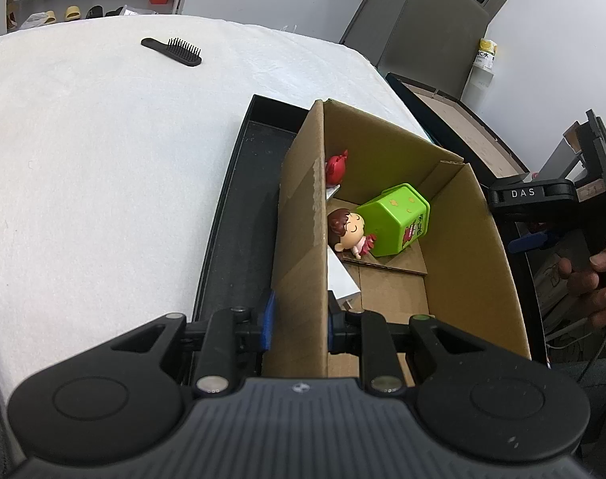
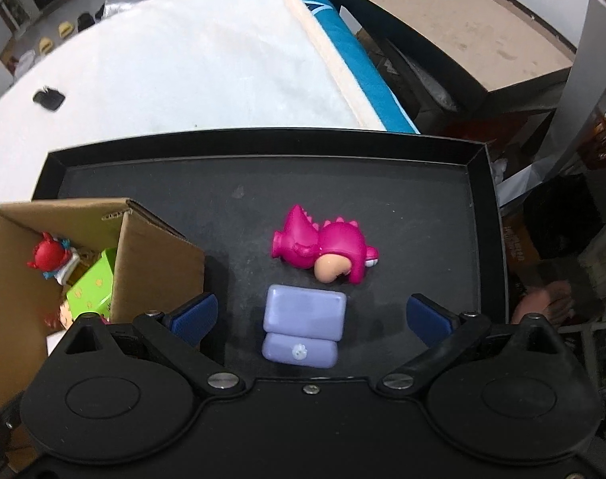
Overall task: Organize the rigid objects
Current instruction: 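Move the right gripper to the lavender block toy and grasp it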
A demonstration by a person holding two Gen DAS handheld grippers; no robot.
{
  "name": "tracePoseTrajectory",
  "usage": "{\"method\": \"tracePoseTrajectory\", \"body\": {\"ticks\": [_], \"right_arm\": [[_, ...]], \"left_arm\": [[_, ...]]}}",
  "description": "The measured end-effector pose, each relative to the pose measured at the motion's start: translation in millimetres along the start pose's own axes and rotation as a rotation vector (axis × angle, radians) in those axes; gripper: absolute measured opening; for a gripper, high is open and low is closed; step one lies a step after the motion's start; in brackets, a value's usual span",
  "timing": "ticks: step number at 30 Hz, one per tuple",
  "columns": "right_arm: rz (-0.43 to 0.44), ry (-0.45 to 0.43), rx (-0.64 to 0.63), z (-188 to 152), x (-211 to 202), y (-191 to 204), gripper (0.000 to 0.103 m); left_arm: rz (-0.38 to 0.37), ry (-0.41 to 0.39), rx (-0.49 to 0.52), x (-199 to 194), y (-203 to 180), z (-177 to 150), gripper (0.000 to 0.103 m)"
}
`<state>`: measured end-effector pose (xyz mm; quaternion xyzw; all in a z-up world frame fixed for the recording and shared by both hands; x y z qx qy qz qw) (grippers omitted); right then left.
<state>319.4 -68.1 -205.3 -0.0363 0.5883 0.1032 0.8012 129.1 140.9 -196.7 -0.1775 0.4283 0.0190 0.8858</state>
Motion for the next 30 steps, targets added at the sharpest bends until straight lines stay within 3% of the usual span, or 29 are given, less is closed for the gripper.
{"method": "tracePoseTrajectory", "body": {"ticks": [5,9,12,18,22,30], "right_arm": [[0.035,0.027,0.040,-0.1,5.8,-5.6,0.097],[0.080,0.043,0.049,-1.7,6.7,-2.3,0.081],[0.059,0.054,0.047,-1.9,7.2,-3.6,0.061],[0.081,0.073,0.055,-5.3,11.7,-4.3,0.058],[0.056,0.086,0.045,-8.7,18.3,-3.6,0.046],[-0.011,0.089,0.046,-16.0,12.4,-14.6,0.044]], "left_arm": [[-0.001,0.000,0.007,-0.3,-2.0,0.1,0.022],[0.004,0.000,0.005,0.2,-0.8,1.2,0.022],[-0.009,0.006,-0.015,0.9,2.0,1.2,0.022],[-0.004,0.005,-0.007,1.6,0.5,1.3,0.022],[-0.006,0.006,-0.009,1.8,1.2,1.4,0.022],[-0.005,0.007,-0.007,1.6,1.7,1.6,0.022]]}}
Point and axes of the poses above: each gripper's, at about its wrist camera, not at the fingertips, and x roughly the way its jaws point, y to its left, z to its top, the point moved 9 cm from there along x, roughly the way its jaws point, and after that the axes turned 7 degrees about x, right-handed, at the moved point
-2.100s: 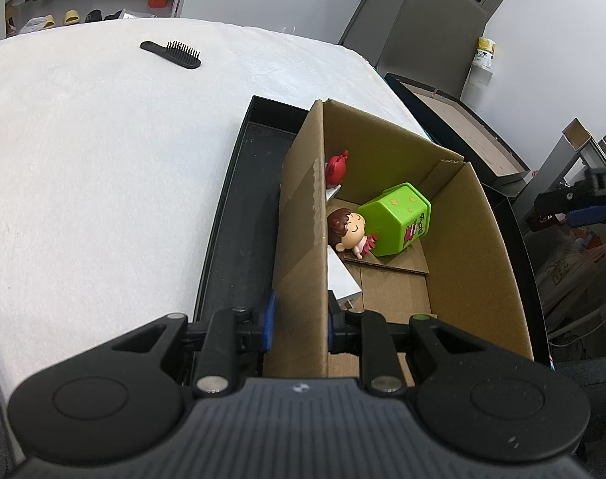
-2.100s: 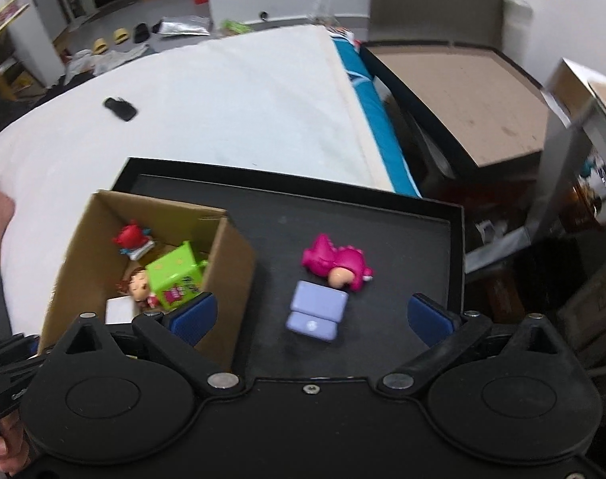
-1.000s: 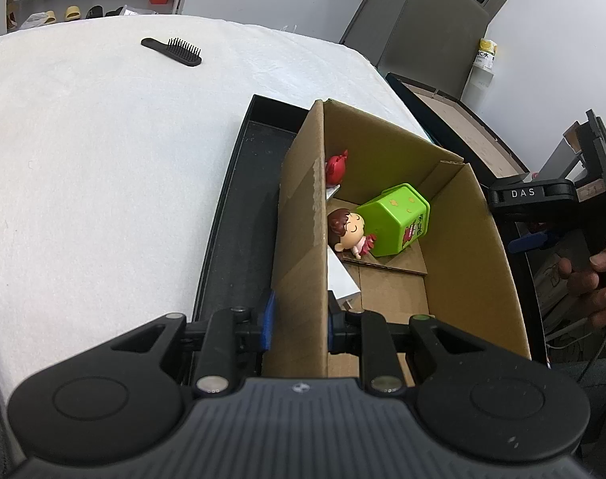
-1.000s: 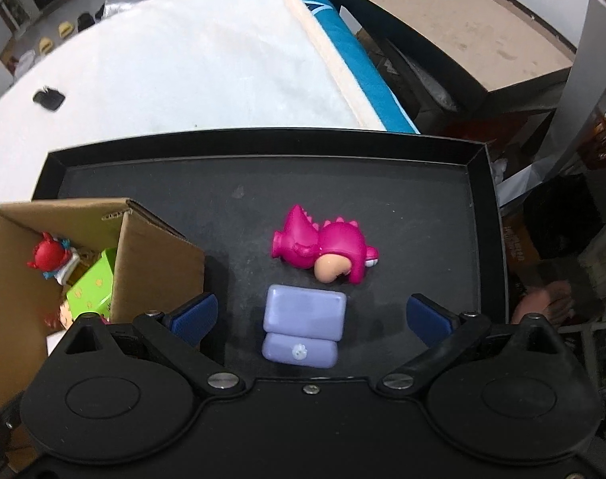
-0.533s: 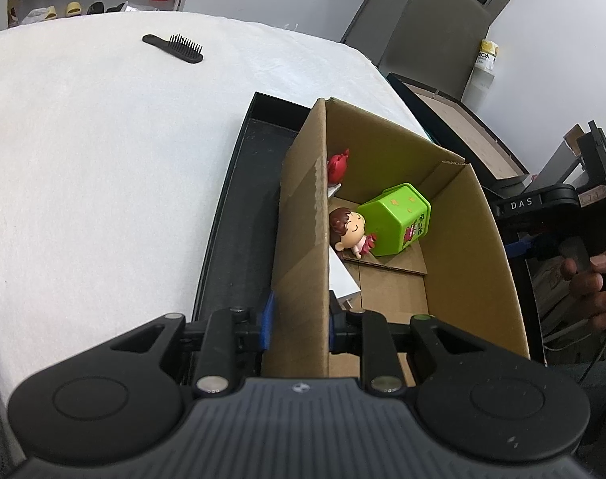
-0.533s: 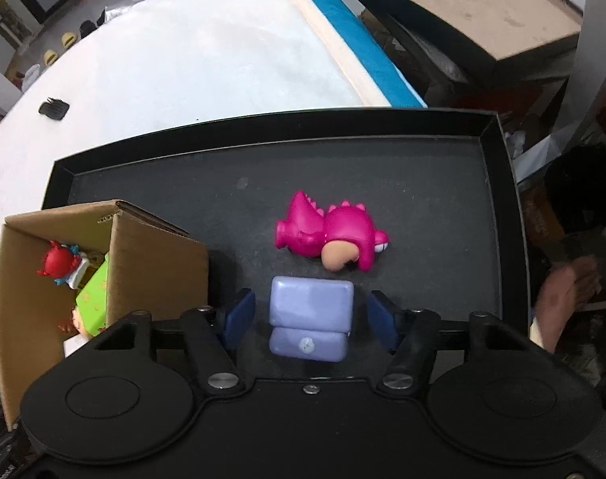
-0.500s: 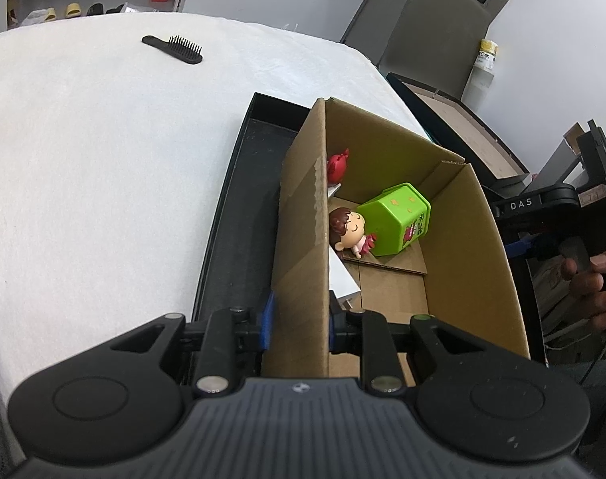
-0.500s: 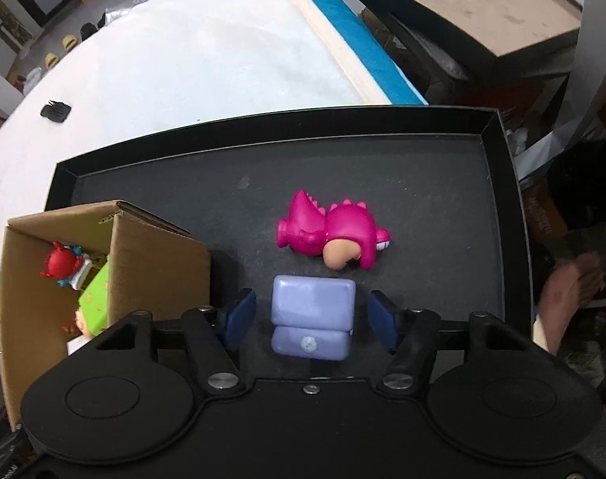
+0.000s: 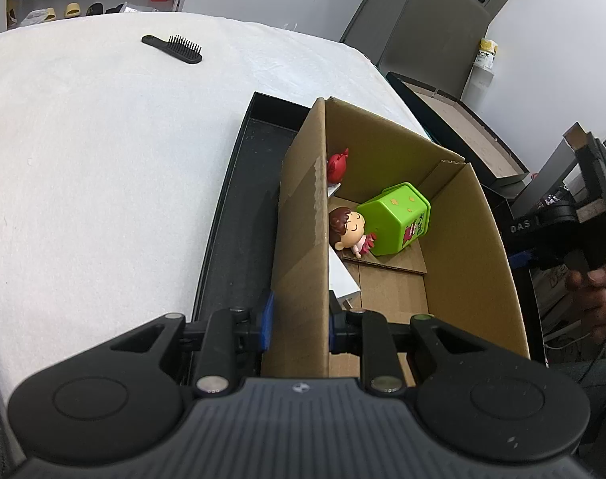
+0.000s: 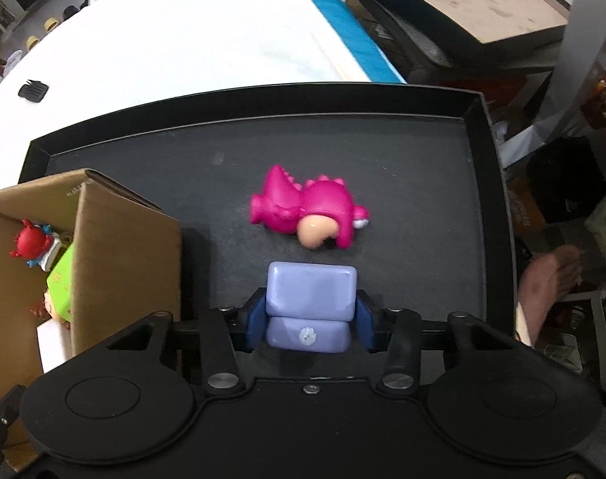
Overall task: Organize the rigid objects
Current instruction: 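Lift the lavender block toy over the box with the right gripper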
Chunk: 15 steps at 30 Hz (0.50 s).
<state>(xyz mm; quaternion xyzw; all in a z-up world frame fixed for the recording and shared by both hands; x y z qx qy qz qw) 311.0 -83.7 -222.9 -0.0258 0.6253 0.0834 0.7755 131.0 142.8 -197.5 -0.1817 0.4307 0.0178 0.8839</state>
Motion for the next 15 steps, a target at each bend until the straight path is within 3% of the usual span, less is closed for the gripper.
{"method": "tracePoseTrajectory", "body": {"ticks": [15], "right_arm": [[0.043,-0.050,-0.024,-5.9,-55.2,-7.5,0.044]], "left_arm": [[0.002,-0.002,0.004,-0.3,-0.5,0.1,0.022]]}}
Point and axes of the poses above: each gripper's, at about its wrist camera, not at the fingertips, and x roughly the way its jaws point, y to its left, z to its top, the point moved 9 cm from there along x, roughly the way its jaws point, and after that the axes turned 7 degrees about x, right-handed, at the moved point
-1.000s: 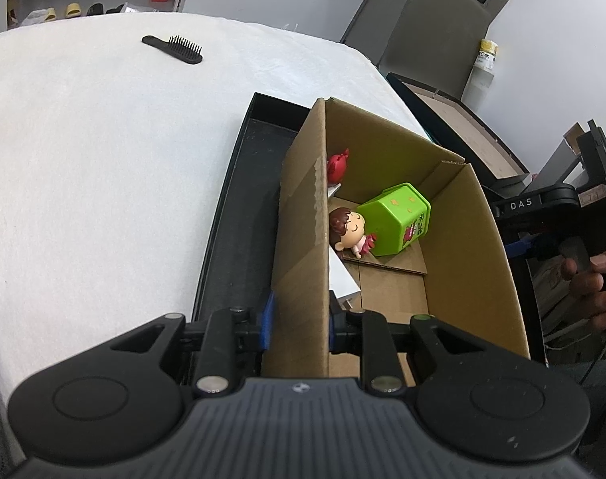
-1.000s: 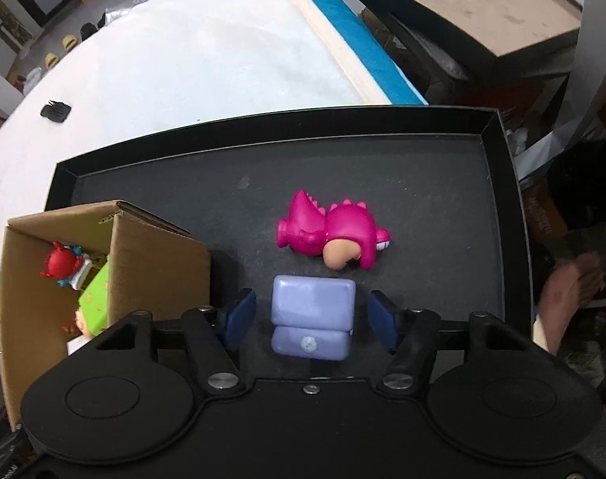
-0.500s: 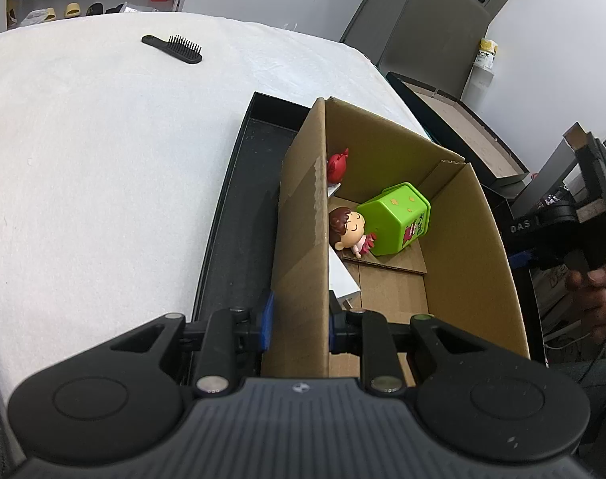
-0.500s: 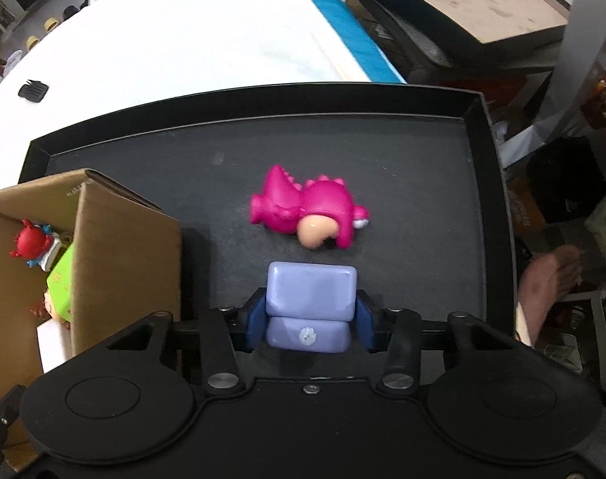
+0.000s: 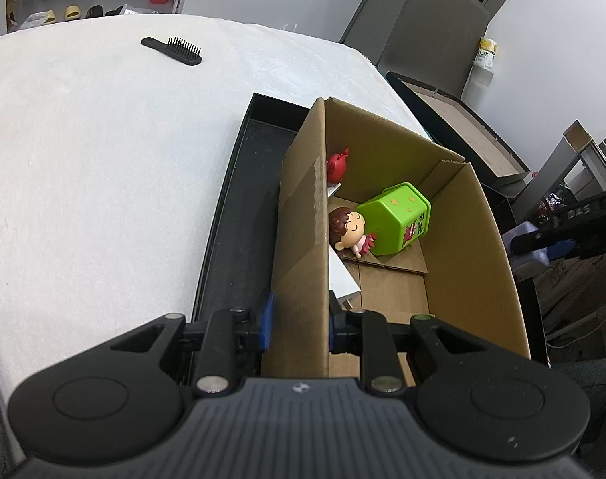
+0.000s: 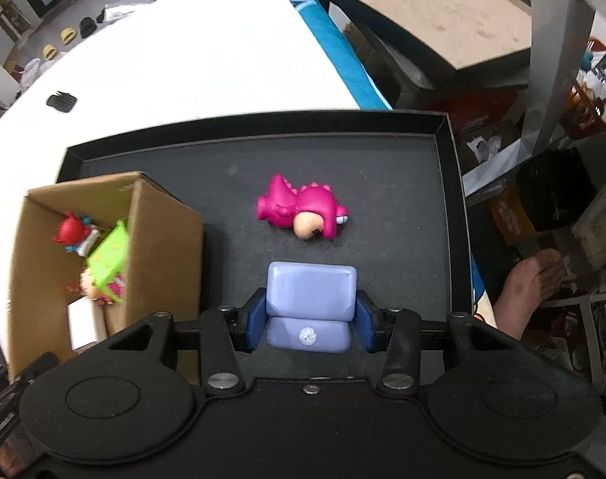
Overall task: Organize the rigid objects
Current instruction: 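Lift the lavender block toy over the box with the right gripper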
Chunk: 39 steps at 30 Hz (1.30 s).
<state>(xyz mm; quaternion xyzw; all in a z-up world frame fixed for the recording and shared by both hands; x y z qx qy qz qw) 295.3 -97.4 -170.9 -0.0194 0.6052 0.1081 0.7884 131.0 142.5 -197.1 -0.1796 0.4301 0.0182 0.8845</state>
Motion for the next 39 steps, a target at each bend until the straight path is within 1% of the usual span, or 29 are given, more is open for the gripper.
{"method": "tracePoseTrajectory", "body": {"ticks": [6,14,23,30,35,39], "right_arm": [[0.019,-0.036,-0.019,7.3,-23.9,7.8,0.044],[0.043,-0.072,-0.046,6.1,-54.7,24.5,0.044],[0.064,-0.088,-0.088,1.4,-74.3,53.3,0.044],[0.074,-0.096,-0.124,-3.4,-81.0,80.8,0.044],[0.090,-0.096,-0.143,-7.2,-78.4,101.1,0.044],[0.094,-0.080,-0.158,-12.0,-71.7,113.9,0.044]], "left_arm": [[0.000,-0.001,-0.001,-0.3,0.1,-0.1,0.022],[0.001,-0.002,0.001,-0.9,0.2,-0.3,0.022],[-0.001,0.001,-0.002,-1.1,0.7,0.4,0.022],[-0.004,0.001,-0.004,-0.7,0.6,-0.5,0.022],[-0.003,0.001,-0.002,-0.3,0.3,-0.6,0.022],[-0.006,0.002,-0.006,-0.4,0.9,-0.7,0.022]]}}
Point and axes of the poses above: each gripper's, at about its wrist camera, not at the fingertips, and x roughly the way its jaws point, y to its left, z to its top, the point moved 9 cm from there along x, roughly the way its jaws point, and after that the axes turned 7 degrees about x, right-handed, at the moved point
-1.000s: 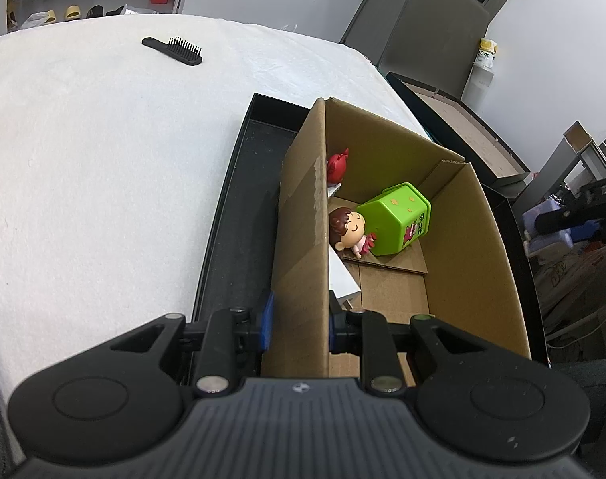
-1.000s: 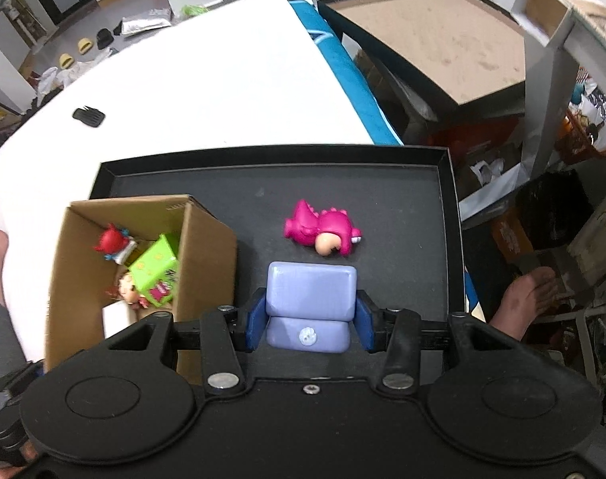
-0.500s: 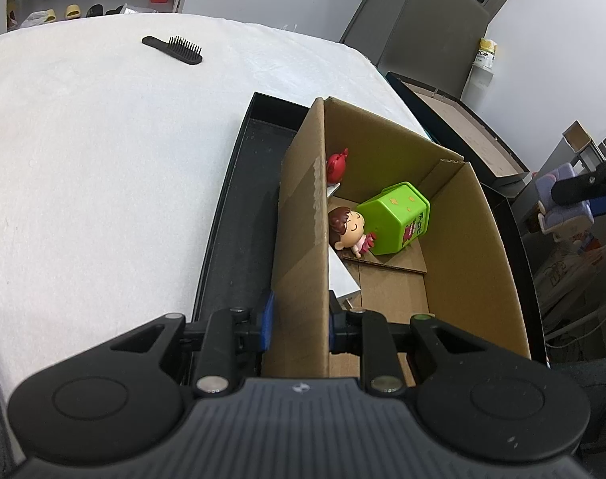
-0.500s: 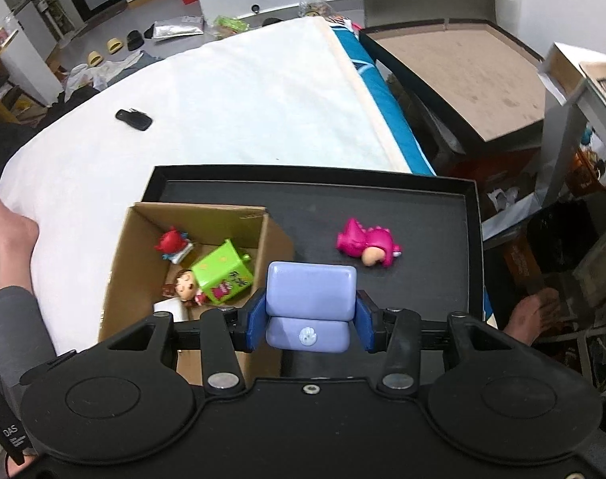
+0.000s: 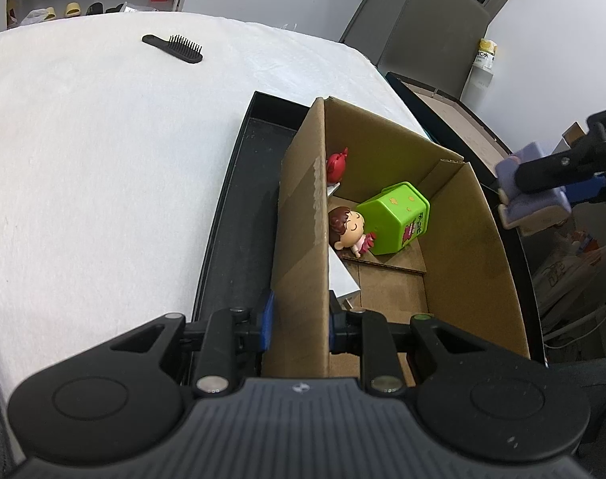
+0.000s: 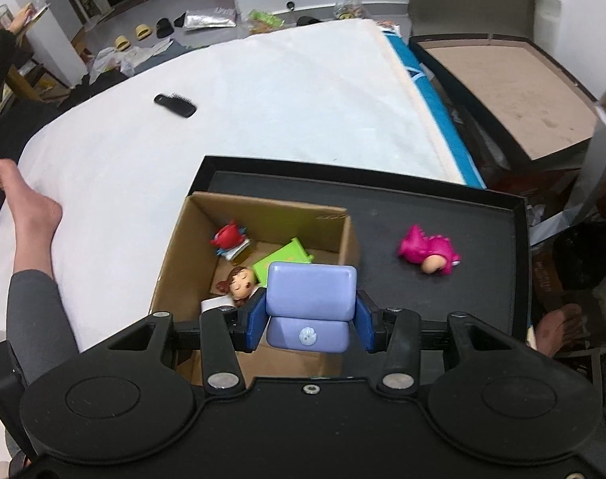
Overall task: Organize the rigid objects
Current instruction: 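Lift the lavender block toy over the box with the right gripper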
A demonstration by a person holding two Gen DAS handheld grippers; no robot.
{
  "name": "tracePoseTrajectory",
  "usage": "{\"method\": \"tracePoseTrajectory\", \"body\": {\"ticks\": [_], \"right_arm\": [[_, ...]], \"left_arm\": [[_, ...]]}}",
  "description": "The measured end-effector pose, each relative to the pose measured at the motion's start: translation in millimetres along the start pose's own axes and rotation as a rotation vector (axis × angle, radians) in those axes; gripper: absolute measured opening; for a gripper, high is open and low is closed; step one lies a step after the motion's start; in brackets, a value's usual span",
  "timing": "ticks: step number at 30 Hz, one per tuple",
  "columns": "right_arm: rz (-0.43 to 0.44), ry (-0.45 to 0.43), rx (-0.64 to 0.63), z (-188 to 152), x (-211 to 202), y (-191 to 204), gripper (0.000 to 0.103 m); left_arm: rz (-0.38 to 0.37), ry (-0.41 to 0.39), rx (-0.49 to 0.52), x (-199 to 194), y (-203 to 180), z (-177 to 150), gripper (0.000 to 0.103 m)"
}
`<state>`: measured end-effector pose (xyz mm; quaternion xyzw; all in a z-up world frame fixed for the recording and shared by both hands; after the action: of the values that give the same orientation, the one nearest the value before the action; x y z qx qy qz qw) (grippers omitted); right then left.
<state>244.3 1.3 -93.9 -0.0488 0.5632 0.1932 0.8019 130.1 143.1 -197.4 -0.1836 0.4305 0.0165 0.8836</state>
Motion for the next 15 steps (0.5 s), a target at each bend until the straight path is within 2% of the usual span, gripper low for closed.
{"method": "tracePoseTrajectory", "body": {"ticks": [15], "right_arm": [[0.022,0.052,-0.108,-16.1,25.7,40.1,0.044]], "left_arm": [[-0.005,0.002,-0.006,0.1,0.1,-0.4,0.022]]}}
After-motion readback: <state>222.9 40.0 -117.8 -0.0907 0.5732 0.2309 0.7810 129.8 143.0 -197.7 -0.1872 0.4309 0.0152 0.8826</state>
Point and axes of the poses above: each gripper's, at about its wrist camera, not at the fingertips, and x roughly the way its jaws point, y to its left, z to its top, the point moved 9 cm from there along x, roughly the way its jaws point, and after that the axes turned 7 degrees about x, right-handed, at the moved point
